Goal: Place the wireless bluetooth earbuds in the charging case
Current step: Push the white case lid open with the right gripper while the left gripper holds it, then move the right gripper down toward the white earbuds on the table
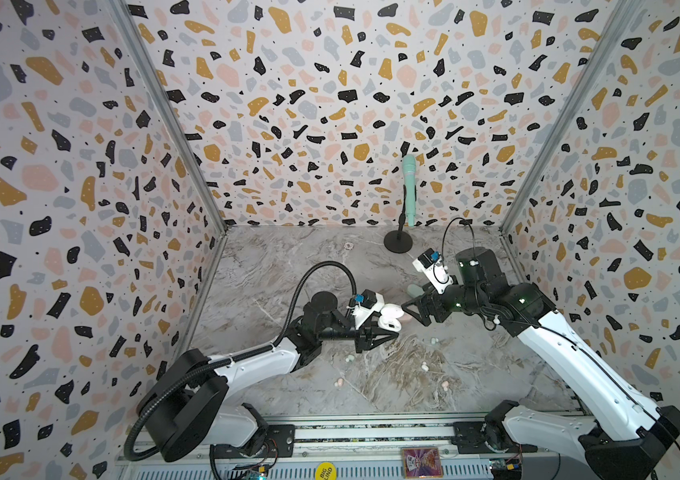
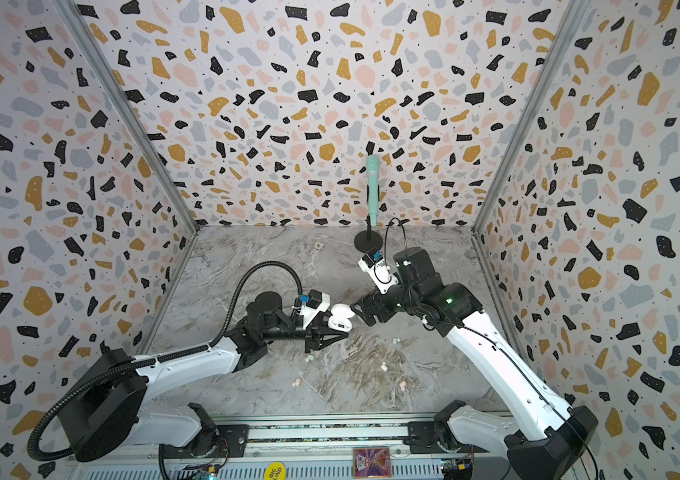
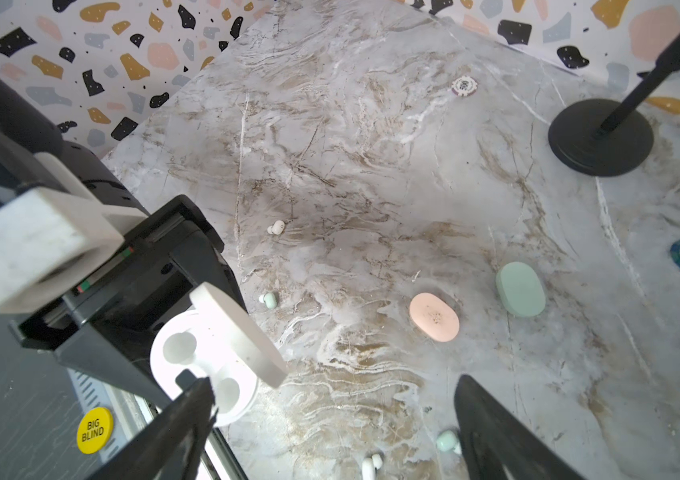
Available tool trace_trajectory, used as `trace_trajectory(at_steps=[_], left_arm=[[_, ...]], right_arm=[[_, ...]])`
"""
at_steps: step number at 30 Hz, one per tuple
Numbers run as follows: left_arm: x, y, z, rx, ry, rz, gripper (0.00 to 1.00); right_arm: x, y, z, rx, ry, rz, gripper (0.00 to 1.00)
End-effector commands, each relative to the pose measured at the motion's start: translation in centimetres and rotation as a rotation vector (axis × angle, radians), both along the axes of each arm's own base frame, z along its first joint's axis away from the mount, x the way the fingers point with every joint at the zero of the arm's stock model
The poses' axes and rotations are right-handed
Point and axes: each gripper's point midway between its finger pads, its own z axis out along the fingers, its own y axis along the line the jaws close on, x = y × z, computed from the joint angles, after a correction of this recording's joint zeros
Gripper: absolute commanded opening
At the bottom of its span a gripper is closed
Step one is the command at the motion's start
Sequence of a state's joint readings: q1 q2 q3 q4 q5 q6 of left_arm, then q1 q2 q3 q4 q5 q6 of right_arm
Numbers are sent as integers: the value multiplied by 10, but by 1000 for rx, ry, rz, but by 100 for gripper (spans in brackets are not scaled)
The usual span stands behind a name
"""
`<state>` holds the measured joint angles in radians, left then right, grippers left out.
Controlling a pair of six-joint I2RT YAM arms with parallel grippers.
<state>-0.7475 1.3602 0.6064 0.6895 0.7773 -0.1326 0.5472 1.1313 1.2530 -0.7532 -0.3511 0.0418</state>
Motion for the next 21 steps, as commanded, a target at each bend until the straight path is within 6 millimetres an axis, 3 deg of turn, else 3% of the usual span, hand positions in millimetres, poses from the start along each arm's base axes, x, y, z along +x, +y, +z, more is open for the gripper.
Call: trace_trajectory(at_steps=[1, 7, 15, 21], left_arm=[[3, 2, 14, -76, -22, 42, 14], [9, 14, 13, -85, -22, 118, 14], [15, 39, 12, -92, -29, 258, 15], [15, 55, 11, -111, -34, 335, 15]], right_arm=[[-14, -18, 17, 80, 95, -72, 95], [-27, -40, -32, 77, 294, -231, 95], [-56, -33, -142, 135, 522, -393, 97], [-74, -27, -195, 63, 608, -444, 97]])
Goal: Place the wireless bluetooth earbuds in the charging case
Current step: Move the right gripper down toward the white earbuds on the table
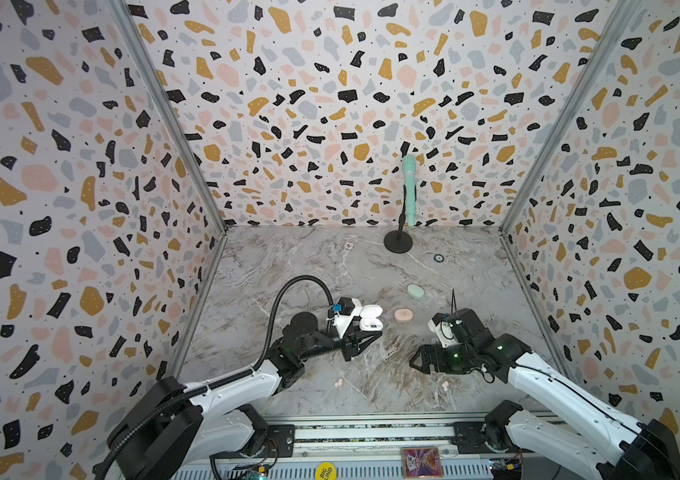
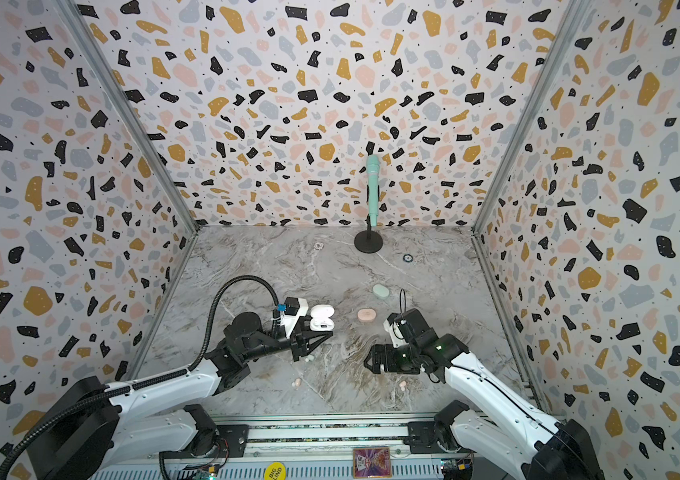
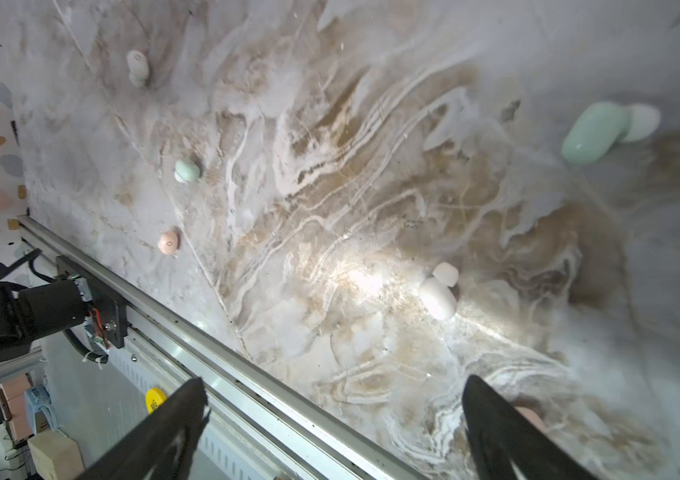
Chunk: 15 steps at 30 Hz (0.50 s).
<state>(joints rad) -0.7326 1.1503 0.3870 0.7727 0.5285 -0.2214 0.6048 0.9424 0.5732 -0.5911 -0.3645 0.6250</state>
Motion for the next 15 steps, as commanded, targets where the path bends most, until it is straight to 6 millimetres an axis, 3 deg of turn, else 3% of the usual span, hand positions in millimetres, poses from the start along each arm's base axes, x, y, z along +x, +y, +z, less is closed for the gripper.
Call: trace_trajectory(at_steps=[1, 7, 15], left_arm=[[7, 11, 19, -67, -57, 75, 15], [5, 17, 19, -78, -66, 89, 15], [5, 18, 21, -78, -75, 92, 14]], right_arm=[[12, 8, -5, 11, -22, -87, 97], [11, 2, -29, -44, -2, -104, 95], [10, 4, -46, -64, 30, -88, 95]])
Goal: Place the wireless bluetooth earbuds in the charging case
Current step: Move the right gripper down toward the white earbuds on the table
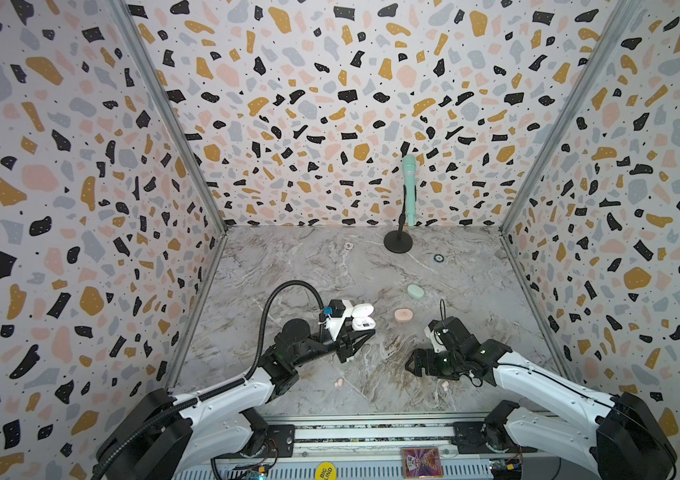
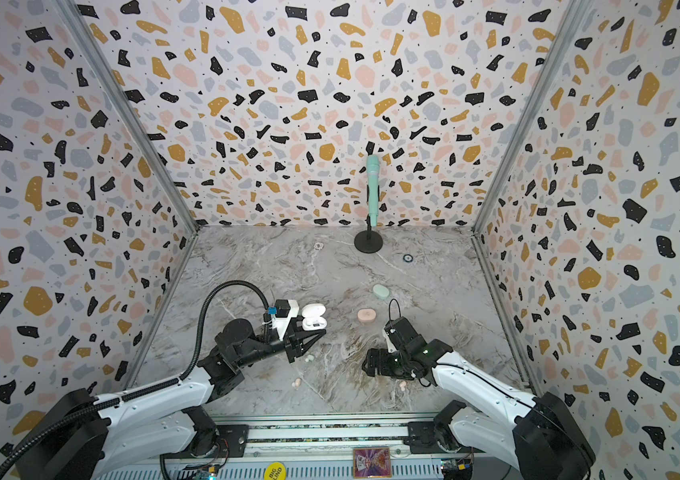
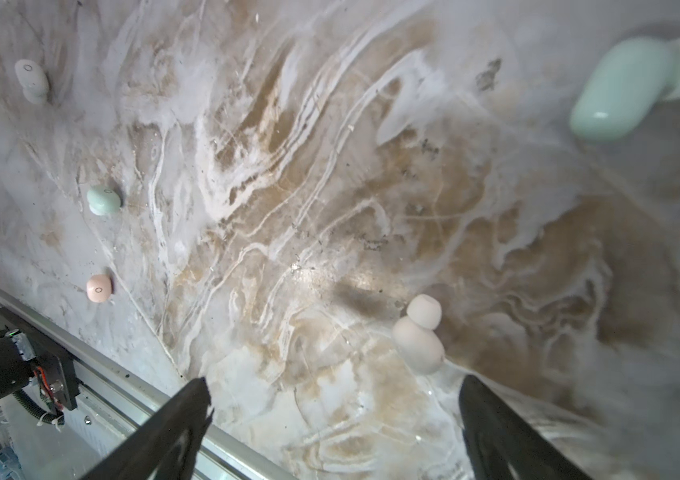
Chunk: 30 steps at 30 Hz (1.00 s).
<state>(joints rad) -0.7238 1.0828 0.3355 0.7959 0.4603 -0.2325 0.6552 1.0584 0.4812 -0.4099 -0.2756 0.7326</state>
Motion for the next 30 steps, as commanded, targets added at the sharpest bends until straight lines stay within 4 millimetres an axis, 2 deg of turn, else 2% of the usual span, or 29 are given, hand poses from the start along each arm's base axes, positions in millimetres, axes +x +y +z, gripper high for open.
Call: trace_trajectory(at_steps=[1, 5, 8, 18, 26, 30], left_arm=[[1, 3, 17, -49, -55, 14, 14], [2, 3, 16, -48, -52, 15, 14], [2, 3, 15, -48, -53, 17, 14], [3, 3, 14, -47, -46, 17, 14], [3, 4, 14, -48, -46, 20, 14], [3, 4, 13, -47, -44, 22, 14]], right_arm=[[1, 2, -7, -5, 9, -5, 94], [-3, 8, -13, 24, 47, -1, 93], [0, 19, -9, 78, 58, -3, 93], [27, 57, 25, 209, 0, 30, 93], [41, 65, 44, 230, -60, 40, 94], [40, 53, 39, 146, -56, 31, 93]])
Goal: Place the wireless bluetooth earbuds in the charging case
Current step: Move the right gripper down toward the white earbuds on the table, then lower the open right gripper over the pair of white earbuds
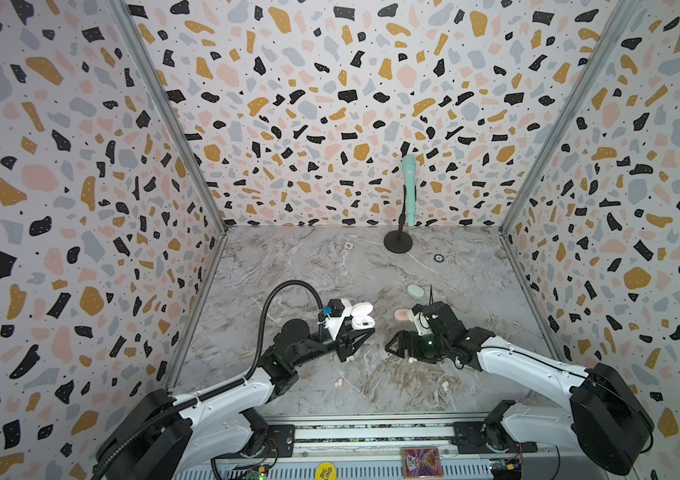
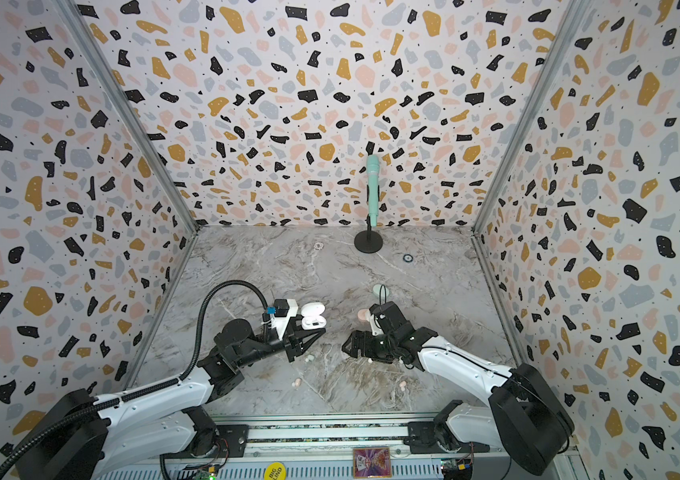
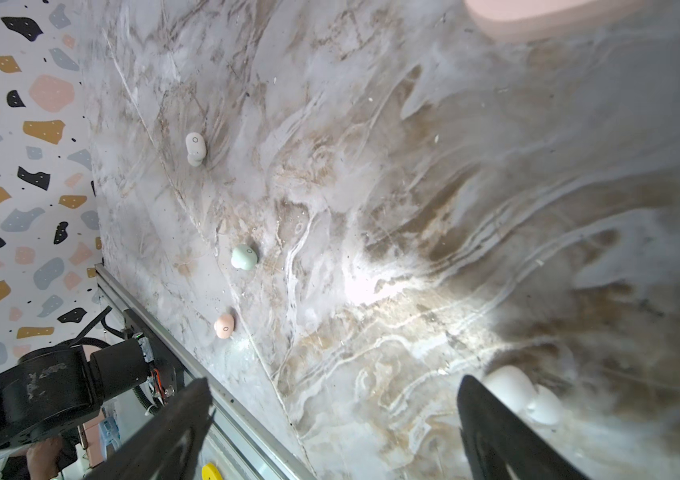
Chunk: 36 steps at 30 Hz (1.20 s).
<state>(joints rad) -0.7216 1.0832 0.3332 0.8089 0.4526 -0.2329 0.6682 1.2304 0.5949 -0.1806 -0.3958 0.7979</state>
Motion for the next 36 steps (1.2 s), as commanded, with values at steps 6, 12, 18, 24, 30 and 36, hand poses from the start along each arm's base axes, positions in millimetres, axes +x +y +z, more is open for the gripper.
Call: trace_trajectory(at_steps=[6, 12, 18, 24, 30, 36], left_arm=[[1, 2, 10, -40, -32, 6, 14], [1, 2, 11, -43, -33, 8, 14], [1, 2, 10, -42, -32, 8, 14], [1, 2, 10, -42, -33, 8, 14], [1, 3, 11, -43, -35, 10, 14], [2, 3, 11, -41, -33, 11, 14]], right_arm=[[-12, -29, -23, -177, 48, -5, 94], [-18, -30, -36, -176, 82, -11, 96], [-17, -24, -45, -164, 100, 6, 96], [-10, -10, -36, -109, 85, 29, 96], [3, 19, 1, 9, 47, 65, 96], [5, 32, 12, 44, 49, 95, 96]])
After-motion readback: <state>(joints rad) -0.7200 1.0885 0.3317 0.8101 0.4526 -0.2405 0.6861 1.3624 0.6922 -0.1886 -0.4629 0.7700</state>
